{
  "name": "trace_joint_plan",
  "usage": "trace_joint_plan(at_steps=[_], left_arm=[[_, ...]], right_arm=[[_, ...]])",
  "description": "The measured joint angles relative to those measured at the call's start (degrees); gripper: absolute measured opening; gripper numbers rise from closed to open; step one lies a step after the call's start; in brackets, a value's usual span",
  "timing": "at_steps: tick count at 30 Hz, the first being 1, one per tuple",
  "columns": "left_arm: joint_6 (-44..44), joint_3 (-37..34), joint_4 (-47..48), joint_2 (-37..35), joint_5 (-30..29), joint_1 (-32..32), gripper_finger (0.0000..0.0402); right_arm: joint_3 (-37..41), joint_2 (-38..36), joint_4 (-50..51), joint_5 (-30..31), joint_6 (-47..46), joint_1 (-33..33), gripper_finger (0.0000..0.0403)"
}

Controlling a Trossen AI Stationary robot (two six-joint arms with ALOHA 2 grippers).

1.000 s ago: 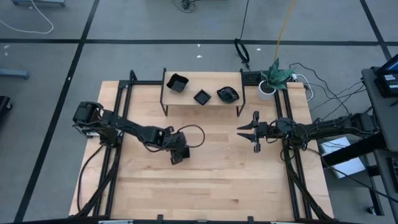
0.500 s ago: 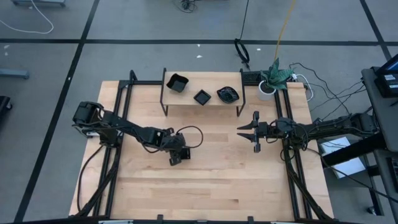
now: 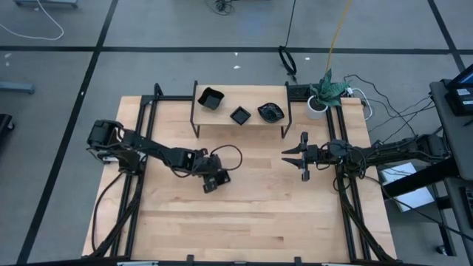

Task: Pick & Place Mini shaped plates
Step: Stack the square plate on top of the other square plates on the shelf

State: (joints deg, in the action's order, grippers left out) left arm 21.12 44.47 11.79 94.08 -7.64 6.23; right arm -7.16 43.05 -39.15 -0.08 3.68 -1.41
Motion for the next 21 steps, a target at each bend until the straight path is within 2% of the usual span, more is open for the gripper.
trace_joint_plan(at_steps=[8,15,21], left_arm=[[-0.05,-0.02,-1.05,-0.92,0.31,-1.44,0.0005],[1.54,0.26,-1.19,-6.07,-0.07,-1.48,0.0002],[0.33,6.93,-1.74,-13.09,-4.04,-2.75,0.0002]], right_arm=[[0.0,0.0,0.26,0.0,-0.66,0.02,0.0093],[0.0,-0.01,0.27,0.0,-0.39,0.01,0.0093],[0.0,-0.02,0.29,0.02,0.11,0.02,0.0093]])
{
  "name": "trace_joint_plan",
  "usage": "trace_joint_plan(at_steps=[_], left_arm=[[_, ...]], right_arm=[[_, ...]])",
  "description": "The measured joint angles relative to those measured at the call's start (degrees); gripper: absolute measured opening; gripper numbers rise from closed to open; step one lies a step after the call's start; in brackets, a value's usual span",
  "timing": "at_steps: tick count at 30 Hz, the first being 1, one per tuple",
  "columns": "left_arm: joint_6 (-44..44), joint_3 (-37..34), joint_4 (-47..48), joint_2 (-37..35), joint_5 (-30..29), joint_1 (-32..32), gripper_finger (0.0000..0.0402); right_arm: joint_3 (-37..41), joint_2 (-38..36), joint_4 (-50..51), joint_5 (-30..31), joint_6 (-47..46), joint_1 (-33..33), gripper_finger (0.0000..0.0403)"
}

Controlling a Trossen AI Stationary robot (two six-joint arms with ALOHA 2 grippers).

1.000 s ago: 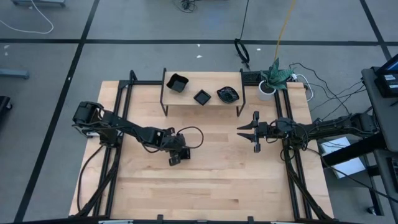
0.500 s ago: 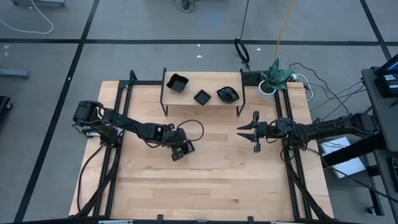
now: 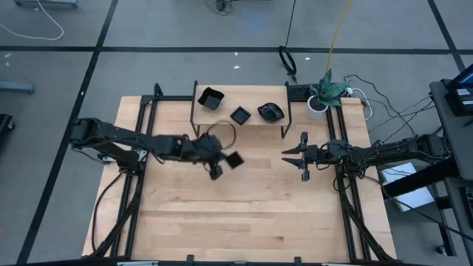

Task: Pick & Place Mini shaped plates
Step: Stack the square plate on top of the other square plates on the shelf

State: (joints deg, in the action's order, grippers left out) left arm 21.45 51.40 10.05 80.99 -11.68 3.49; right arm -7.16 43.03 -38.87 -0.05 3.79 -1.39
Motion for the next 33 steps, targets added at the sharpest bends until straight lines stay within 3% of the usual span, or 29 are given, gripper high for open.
trace_joint_plan(at_steps=[6,12,20,33], left_arm=[[-4.76,14.06,2.28,-1.56,-7.93,-4.56,0.0002],[-6.3,24.15,11.25,-1.33,-2.59,-14.19,0.0001],[-5.37,24.82,16.21,1.57,10.11,-24.56,0.0001],[-5.98,24.79,15.32,11.31,10.08,-25.44,0.0005]], right_arm=[[-0.02,0.03,-0.74,0.0,-0.08,0.0,0.0093],[0.0,0.04,-0.81,0.0,-1.5,-0.02,0.0093],[0.0,0.06,-0.79,0.0,-0.16,0.0,0.0093],[0.0,0.06,-0.77,0.0,-0.7,-0.02,0.0093]])
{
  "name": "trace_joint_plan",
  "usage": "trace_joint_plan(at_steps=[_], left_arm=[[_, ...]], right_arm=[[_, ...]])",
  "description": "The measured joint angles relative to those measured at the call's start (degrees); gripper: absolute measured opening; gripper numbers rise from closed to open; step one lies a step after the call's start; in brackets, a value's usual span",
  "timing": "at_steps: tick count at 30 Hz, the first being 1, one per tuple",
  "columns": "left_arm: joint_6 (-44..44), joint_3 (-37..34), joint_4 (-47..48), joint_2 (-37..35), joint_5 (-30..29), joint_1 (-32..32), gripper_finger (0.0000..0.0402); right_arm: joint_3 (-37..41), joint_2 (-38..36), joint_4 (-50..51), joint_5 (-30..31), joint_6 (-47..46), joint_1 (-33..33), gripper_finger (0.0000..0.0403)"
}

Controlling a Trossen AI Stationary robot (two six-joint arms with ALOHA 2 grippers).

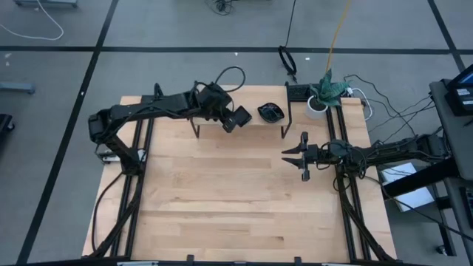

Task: Pick & Place Mini shaped plates
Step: Stack the square plate on top of the other square plates on the shelf

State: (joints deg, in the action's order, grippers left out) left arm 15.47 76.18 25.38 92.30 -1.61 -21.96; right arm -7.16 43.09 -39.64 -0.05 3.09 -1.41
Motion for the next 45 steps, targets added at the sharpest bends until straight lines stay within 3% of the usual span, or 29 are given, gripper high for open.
trace_joint_plan(at_steps=[10,14,21,25,30,37,42,45], left_arm=[[0.32,0.0,-0.45,0.08,-0.73,-1.4,0.0055],[0.85,0.0,-0.68,0.08,-4.37,-2.29,0.0091],[-16.87,0.09,-2.64,-1.7,-6.16,1.64,0.0131],[-24.09,0.09,-2.9,-2.05,-6.89,6.97,0.01],[-29.82,-0.03,-1.91,-1.01,-6.51,12.86,0.0013],[-29.38,-1.62,-6.26,5.35,-6.58,15.39,0.0004],[-28.32,-1.66,-7.17,7.84,-16.19,14.84,0.0007],[-28.22,-1.64,-7.31,7.81,-18.36,13.94,0.0003]], right_arm=[[0.0,0.0,0.0,0.0,0.15,0.01,0.0093],[0.0,0.0,0.02,0.0,0.15,0.02,0.0093],[0.0,0.0,0.66,0.0,-0.48,0.01,0.0093],[0.0,0.0,0.66,0.0,0.01,0.0,0.0093],[0.0,0.0,0.91,0.0,0.57,0.02,0.0093],[0.0,-0.02,0.9,0.0,0.59,0.0,0.0093],[0.0,-0.01,0.83,0.0,-0.13,0.02,0.0093],[0.0,-0.02,0.7,0.0,-0.31,0.01,0.0093]])
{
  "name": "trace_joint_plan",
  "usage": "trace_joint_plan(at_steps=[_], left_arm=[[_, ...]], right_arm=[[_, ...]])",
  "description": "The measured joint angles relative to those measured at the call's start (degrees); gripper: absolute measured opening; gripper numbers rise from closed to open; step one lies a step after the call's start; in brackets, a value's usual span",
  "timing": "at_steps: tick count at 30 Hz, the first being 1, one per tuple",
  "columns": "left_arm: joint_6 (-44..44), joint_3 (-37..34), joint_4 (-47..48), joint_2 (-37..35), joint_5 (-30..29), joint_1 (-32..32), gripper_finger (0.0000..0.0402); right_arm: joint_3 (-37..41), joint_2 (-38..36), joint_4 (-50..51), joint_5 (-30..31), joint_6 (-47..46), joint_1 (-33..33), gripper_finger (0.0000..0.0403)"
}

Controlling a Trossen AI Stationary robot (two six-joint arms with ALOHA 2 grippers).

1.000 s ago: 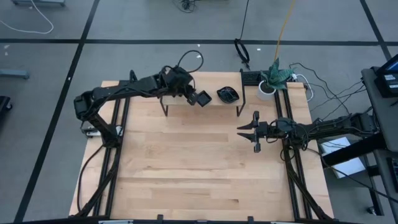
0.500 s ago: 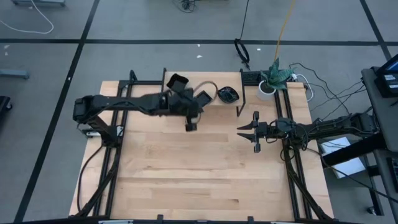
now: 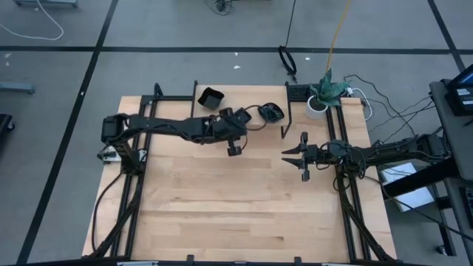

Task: Pick & Place Mini shaped plates
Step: Stack the square plate on top of the other square plates on the shelf, then return to Home Position

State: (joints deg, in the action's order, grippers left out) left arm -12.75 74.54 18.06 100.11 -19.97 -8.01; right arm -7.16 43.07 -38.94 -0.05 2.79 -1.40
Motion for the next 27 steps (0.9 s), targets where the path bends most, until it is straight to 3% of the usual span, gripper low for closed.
trace_joint_plan(at_steps=[9,16,22,27], left_arm=[[0.81,0.04,-0.2,-0.5,-0.09,-3.19,0.0006],[9.27,0.07,-0.06,-2.01,0.83,-2.74,0.0035],[15.69,0.11,7.3,-10.18,1.01,0.44,0.0045],[15.49,0.11,16.63,-19.49,0.81,4.97,0.0037]], right_arm=[[0.0,0.02,0.13,0.0,0.04,0.01,0.0093],[0.0,0.02,0.2,0.0,-0.41,-0.01,0.0093],[0.02,-0.9,0.39,-0.07,-1.38,0.01,0.0093],[-0.02,-4.68,-0.04,-0.09,-4.74,0.0,0.0093]])
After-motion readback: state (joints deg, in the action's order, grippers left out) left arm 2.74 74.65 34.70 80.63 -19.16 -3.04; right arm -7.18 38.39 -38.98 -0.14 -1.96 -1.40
